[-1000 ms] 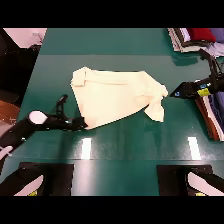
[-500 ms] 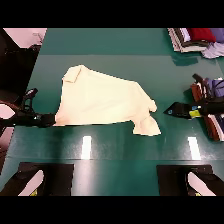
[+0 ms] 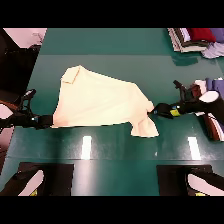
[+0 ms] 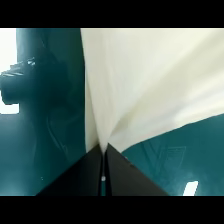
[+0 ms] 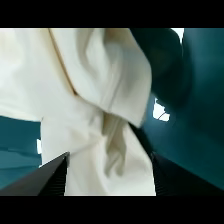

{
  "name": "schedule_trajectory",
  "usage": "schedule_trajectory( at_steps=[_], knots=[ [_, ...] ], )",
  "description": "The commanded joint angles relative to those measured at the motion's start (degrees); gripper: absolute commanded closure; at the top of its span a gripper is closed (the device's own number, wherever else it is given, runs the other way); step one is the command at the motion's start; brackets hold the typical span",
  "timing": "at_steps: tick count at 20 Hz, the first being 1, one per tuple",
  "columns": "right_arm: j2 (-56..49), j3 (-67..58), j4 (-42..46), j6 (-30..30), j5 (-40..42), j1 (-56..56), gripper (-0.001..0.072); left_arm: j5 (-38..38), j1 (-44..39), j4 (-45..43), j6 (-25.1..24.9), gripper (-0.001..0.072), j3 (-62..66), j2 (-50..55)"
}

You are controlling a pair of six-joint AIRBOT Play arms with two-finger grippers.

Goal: Fold the shirts.

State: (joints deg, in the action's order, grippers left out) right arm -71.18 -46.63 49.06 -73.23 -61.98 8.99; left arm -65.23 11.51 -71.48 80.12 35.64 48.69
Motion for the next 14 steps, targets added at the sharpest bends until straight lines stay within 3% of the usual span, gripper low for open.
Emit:
schedule_trajectory(
  at_steps=[1, 3, 4, 9, 14],
  knots=[
    [-8.1, -6.3, -0.5, 0.3, 4.7, 3.6, 0.0223, -0.4, 0.1, -0.1, 0.0, 0.0671, 0.1, 0.0],
    [-11.5, -11.1, 0.9, 0.3, 4.8, 4.5, 0.0614, -0.4, 0.1, -0.2, -0.1, 0.0672, 0.1, 0.0],
    [-12.2, -13.4, 2.3, 0.3, 4.2, 4.4, 0.0697, -0.5, 0.1, -0.5, -0.1, 0.0673, 0.2, 0.0],
    [-7.8, -24.7, 15.7, -4.8, -2.9, -2.1, 0.0698, -3.4, 0.1, -4.1, -1.1, 0.0682, 5.0, 0.0],
    [-5.3, -30.2, 16.8, -5.4, -1.4, -7.7, 0.0697, -3.2, 0.1, -2.4, -1.1, 0.0681, 5.5, 0.2]
  ],
)
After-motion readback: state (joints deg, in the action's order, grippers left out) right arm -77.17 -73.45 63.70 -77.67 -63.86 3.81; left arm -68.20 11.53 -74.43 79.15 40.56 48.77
